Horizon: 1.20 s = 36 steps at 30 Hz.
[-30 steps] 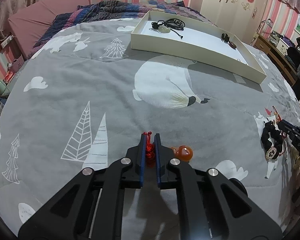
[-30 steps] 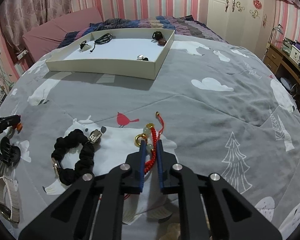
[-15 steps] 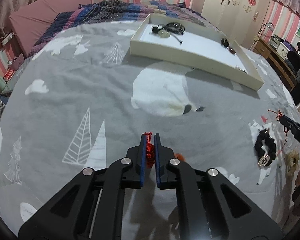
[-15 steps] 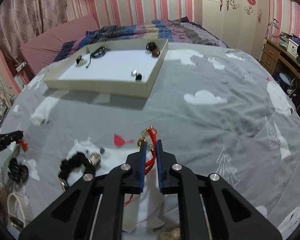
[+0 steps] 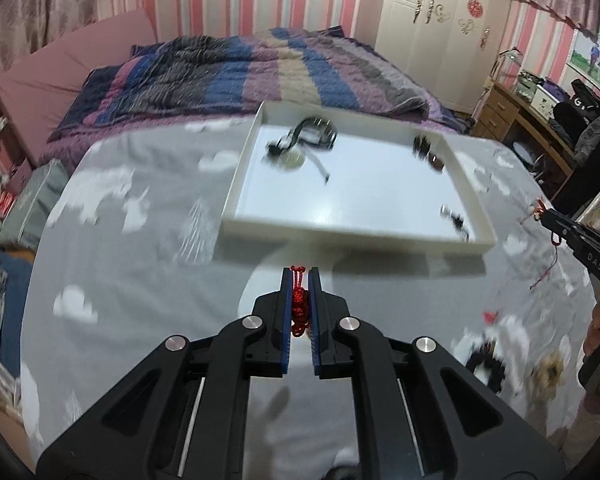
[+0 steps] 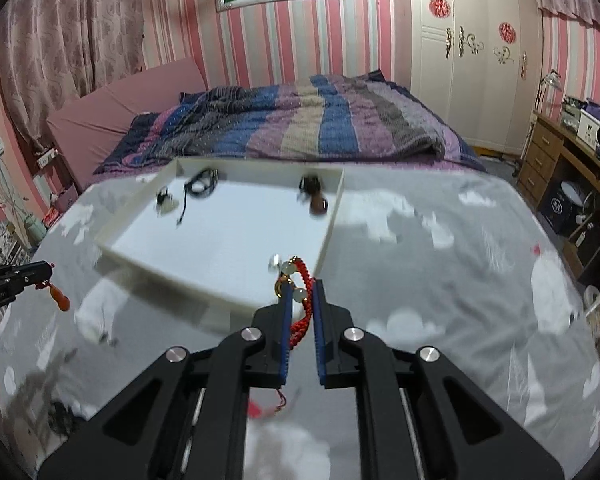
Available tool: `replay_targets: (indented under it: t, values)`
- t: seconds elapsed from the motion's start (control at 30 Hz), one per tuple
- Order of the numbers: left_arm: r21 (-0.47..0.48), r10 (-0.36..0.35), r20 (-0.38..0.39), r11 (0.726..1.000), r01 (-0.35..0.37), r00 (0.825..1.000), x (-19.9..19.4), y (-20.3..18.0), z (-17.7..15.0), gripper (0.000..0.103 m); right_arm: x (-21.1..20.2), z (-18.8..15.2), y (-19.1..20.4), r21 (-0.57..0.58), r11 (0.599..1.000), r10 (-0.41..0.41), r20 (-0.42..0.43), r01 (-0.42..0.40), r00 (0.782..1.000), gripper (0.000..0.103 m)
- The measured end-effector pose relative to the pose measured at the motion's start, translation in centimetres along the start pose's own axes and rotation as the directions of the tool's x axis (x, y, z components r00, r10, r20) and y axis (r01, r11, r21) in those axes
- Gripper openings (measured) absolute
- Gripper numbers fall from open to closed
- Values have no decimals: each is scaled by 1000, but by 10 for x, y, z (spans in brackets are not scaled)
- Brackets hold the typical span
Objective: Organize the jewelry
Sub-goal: 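Carry the gourd knot and red bracelet into the white tray and open both tools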
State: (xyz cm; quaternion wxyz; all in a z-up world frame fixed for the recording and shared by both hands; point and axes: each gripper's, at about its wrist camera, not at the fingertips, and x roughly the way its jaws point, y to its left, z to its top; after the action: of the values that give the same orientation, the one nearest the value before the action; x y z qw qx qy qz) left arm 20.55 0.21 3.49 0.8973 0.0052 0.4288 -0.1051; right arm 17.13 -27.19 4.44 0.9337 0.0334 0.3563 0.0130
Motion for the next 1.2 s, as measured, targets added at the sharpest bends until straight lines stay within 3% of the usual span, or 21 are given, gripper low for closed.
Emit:
replay_targets:
  t: [0.37, 0.63, 0.8, 0.97, 1.03, 1.2]
  values:
    - [-17, -90, -1, 996, 90, 996, 74, -19, 87, 5, 73, 79, 18, -16, 1000, -11, 18, 11, 1000, 10]
    - [-8, -69, -60, 998, 69, 996, 150, -33, 132, 5, 135, 105, 23, 7, 1000, -8, -43, 8, 999, 9]
    - [13, -66, -133, 998, 69, 989, 195, -43, 144, 5, 172, 105, 26, -3, 1000, -16, -95, 16, 995, 9]
    - [23, -69, -150, 997, 73, 986, 214, -54, 150, 5, 200, 96, 22, -3, 999, -42, -174, 42, 984, 9]
    - [45, -33, -164, 998, 40, 986, 219, -58, 151, 5, 208, 91, 15, 33, 999, -26, -220, 34, 975, 9]
    - [66, 37, -195, 998, -25, 980, 233, -54, 144, 5, 217, 85, 8, 49, 997, -37, -242, 51, 969, 9]
